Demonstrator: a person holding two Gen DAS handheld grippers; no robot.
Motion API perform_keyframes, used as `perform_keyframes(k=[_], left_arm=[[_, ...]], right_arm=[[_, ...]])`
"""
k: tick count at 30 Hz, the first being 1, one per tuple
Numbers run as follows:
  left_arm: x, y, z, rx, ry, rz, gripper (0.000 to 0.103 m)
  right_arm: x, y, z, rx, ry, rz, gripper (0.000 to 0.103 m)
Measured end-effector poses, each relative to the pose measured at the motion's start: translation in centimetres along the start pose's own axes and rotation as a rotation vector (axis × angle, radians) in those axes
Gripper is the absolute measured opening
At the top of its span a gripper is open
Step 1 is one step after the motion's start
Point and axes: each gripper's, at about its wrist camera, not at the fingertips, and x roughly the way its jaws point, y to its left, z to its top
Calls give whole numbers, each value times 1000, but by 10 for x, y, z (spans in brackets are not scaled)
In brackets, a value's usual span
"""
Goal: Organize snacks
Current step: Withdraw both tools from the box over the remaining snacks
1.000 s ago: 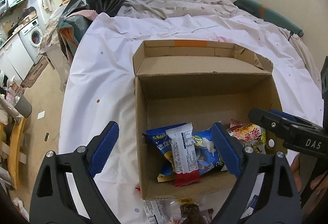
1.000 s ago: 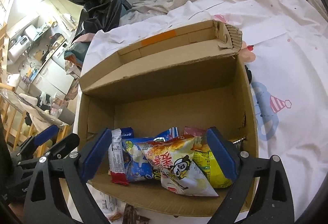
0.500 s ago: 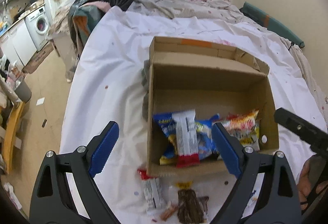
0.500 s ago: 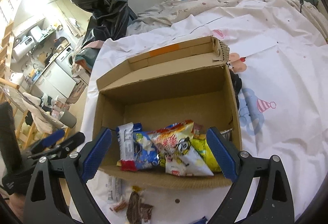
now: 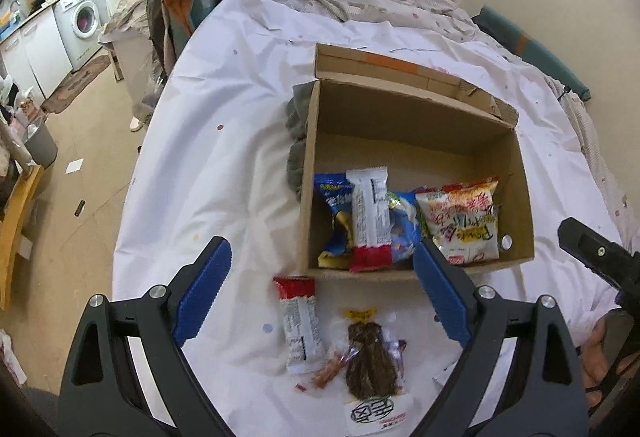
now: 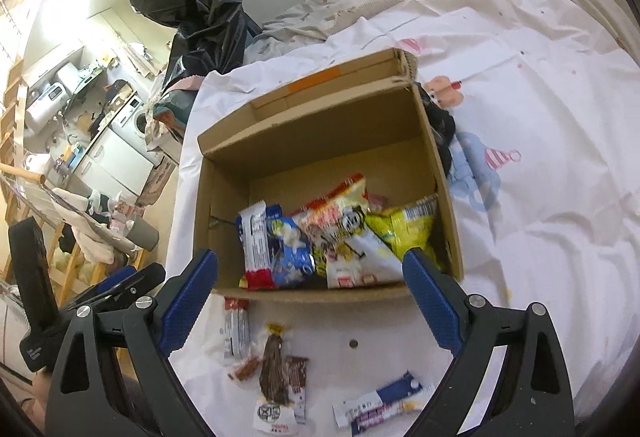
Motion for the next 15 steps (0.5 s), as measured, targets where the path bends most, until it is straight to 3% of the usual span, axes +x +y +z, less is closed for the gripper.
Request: perform_keyframes(k=[15], left_arm=[[-4,12,-32,-26,68,5,96]], right_arm=[[-9,-27,-34,63,70,-69,96]])
